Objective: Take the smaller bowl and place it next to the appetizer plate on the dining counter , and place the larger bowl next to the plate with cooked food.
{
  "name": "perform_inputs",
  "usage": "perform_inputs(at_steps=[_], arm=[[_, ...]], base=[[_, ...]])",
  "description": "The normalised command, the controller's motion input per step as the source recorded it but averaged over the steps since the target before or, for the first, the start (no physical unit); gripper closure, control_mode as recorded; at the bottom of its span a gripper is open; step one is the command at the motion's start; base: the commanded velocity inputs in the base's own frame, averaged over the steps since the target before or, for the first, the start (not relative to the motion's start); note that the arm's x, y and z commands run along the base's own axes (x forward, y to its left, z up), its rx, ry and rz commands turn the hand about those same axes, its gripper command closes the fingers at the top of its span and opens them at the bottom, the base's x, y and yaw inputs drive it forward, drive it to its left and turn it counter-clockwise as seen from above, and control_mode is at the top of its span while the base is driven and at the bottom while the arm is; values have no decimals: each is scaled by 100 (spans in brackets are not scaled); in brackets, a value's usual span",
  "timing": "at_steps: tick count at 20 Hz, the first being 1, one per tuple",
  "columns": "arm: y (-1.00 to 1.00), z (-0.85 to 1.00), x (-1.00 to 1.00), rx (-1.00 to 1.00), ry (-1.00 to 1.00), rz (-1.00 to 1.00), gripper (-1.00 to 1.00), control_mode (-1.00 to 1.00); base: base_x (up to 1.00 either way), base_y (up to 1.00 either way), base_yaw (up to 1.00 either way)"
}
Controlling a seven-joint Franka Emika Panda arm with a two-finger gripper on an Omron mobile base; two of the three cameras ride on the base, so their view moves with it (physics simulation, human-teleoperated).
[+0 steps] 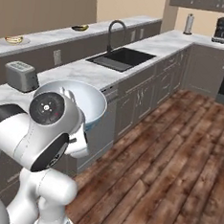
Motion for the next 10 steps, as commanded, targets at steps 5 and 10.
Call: perform_inputs(at_steps=[5,10], arm=[[0,0,0,0,0,0,100,100],[0,0,0,0,0,0,100,100]], base=[[-89,89,8],[-27,100,1]])
